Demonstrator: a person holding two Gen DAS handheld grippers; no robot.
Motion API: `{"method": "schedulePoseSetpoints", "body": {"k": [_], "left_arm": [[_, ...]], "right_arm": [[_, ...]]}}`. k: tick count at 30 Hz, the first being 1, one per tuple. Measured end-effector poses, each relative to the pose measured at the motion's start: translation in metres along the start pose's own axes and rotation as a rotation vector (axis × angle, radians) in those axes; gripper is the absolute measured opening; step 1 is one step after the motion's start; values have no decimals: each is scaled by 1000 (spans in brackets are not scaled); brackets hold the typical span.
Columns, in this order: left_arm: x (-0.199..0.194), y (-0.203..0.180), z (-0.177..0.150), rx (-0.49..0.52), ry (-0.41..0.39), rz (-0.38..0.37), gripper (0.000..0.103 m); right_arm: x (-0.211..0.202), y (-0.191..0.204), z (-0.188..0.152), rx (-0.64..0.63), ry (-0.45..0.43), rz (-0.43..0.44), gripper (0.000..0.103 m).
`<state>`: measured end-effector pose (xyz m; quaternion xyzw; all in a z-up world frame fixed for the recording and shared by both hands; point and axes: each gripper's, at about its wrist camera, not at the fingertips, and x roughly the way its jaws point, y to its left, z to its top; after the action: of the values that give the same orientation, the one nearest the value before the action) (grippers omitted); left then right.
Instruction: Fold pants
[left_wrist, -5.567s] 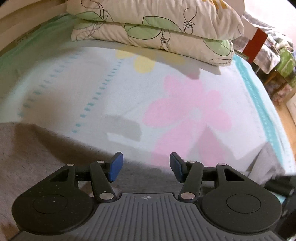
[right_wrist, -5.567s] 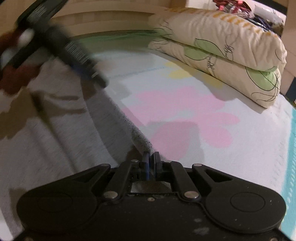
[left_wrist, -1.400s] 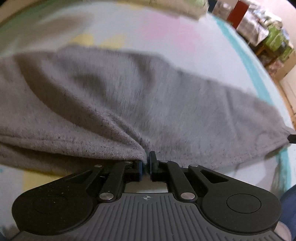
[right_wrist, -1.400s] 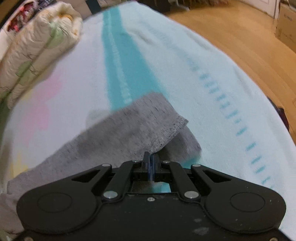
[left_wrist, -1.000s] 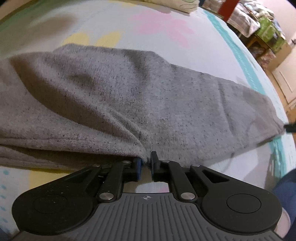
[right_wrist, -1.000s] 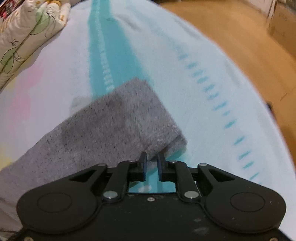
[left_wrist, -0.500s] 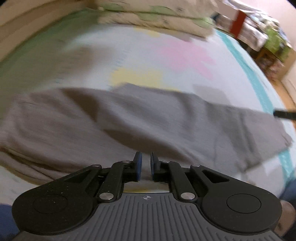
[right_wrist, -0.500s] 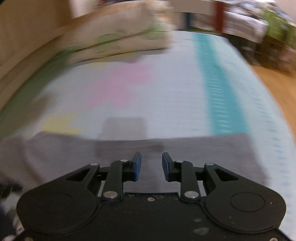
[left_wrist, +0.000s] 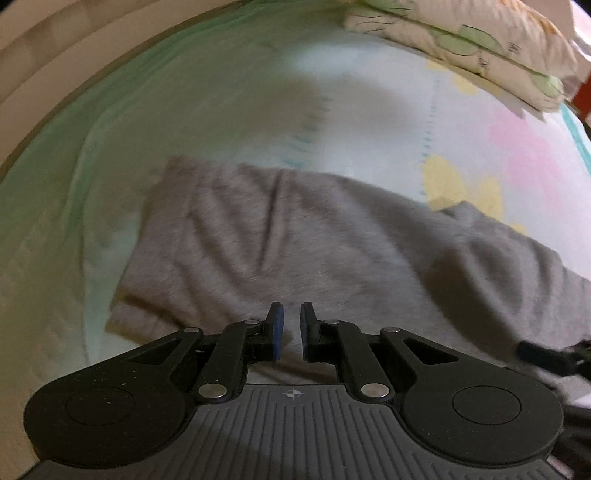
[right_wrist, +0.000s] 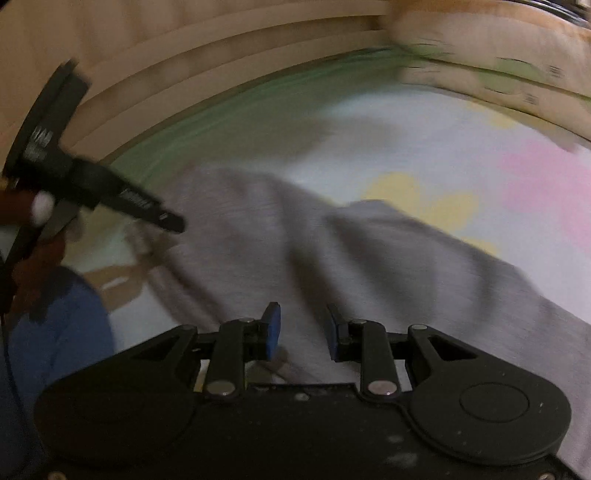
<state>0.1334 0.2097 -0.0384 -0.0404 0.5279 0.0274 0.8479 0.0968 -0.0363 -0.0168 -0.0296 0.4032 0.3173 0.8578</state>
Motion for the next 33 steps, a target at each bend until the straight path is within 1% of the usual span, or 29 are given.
{"method": "schedulePoseSetpoints", "body": {"k": [3, 5, 9, 11, 16, 17, 18, 19, 20, 23, 24, 26, 27, 28, 31, 33], "left_arm": [[1, 14, 1, -37, 6, -12, 9], [-1, 20, 2, -54, 3, -19, 9], [-7, 29, 5, -71, -12, -36, 9], [-5, 28, 8, -65, -19, -38, 9], [-3, 20, 12, -41, -26, -49, 9], [-3, 18, 13, -37, -28, -51, 9], [-4, 17, 14, -34, -29, -53, 9], [-4, 16, 15, -30, -30, -53, 9], [-4, 15, 16, -26, -33, -53, 9], [-9, 12, 17, -16, -45, -50, 9], [-11, 12, 17, -13, -52, -50, 9], [-13, 12, 19, -11, -65, -52, 9], [-14, 12, 19, -13, -68, -53, 9], [-13, 11, 20, -15, -67, -54, 9], [-2, 4, 20, -10, -48, -67, 9], [11, 2, 19, -14, -6, -87, 10]], "right_arm": [[26, 25, 5, -100, 4, 28, 33], [36, 38, 6, -159, -1, 36, 35], [54, 48, 10, -253, -8, 49, 42], [62, 61, 8, -300, -5, 45, 43], [83, 72, 1, -417, 12, 28, 42], [87, 76, 0, -447, 8, 24, 42], [88, 77, -4, -476, 1, 18, 35], [90, 79, -5, -499, -8, 13, 25], [92, 80, -4, -506, -3, 19, 13], [85, 76, 4, -440, -17, 46, 10], [76, 75, 8, -408, -38, 74, 9], [53, 73, 12, -356, -67, 172, 8], [48, 74, 10, -346, -70, 205, 8], [48, 75, 7, -356, -58, 210, 8], [67, 78, -5, -403, 8, 155, 8], [79, 74, -7, -366, 45, 157, 10]]}}
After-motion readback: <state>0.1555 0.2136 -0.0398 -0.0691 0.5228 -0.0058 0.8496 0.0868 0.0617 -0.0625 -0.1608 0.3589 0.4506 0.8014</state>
